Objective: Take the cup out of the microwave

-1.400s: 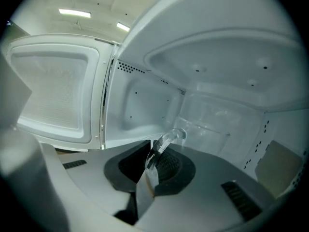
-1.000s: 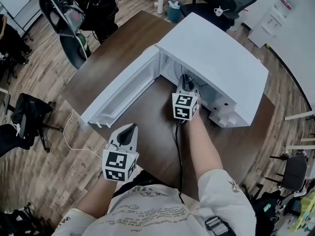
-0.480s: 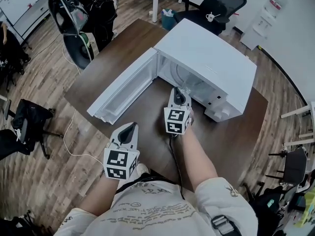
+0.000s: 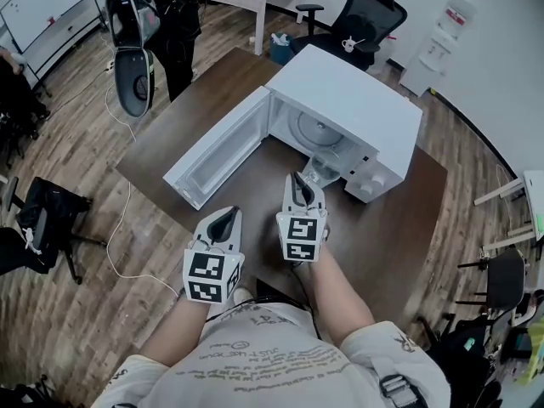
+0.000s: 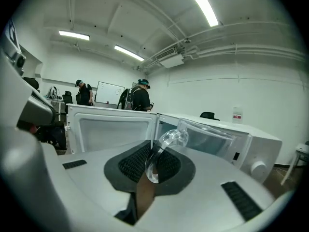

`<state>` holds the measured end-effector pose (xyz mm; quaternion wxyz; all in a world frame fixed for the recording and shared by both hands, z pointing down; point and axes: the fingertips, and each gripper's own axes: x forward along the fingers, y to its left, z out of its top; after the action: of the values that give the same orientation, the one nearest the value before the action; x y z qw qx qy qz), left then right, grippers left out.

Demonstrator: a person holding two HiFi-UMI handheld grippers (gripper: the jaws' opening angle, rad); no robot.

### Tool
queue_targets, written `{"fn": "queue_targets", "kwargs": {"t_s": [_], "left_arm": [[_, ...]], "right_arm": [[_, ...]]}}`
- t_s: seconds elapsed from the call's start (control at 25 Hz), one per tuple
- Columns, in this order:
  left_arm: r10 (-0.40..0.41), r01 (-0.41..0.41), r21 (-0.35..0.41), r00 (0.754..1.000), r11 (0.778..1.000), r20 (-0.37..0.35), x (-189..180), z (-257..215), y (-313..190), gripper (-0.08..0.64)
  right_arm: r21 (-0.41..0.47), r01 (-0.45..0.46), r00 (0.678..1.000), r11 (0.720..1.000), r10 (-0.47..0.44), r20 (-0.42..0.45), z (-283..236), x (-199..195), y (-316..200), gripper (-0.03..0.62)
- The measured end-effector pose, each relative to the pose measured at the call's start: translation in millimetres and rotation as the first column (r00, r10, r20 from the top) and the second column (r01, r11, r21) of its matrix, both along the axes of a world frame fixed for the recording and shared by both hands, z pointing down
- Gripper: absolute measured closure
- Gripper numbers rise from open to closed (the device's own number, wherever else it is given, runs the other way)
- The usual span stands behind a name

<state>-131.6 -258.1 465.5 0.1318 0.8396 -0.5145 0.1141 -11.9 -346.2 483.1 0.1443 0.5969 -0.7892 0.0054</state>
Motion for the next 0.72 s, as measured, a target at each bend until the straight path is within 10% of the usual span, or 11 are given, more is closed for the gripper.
{"fn": "queue_targets", "kwargs": {"t_s": [0.72], "left_arm": [[0.081,-0.077,0.089,0.996,0.993,-0.045,30,-29,28,0.549]], "right_arm": [[0.044,0.076,0.997,0.996,-0.077,0.011,-56,-14,101,0.577]]}}
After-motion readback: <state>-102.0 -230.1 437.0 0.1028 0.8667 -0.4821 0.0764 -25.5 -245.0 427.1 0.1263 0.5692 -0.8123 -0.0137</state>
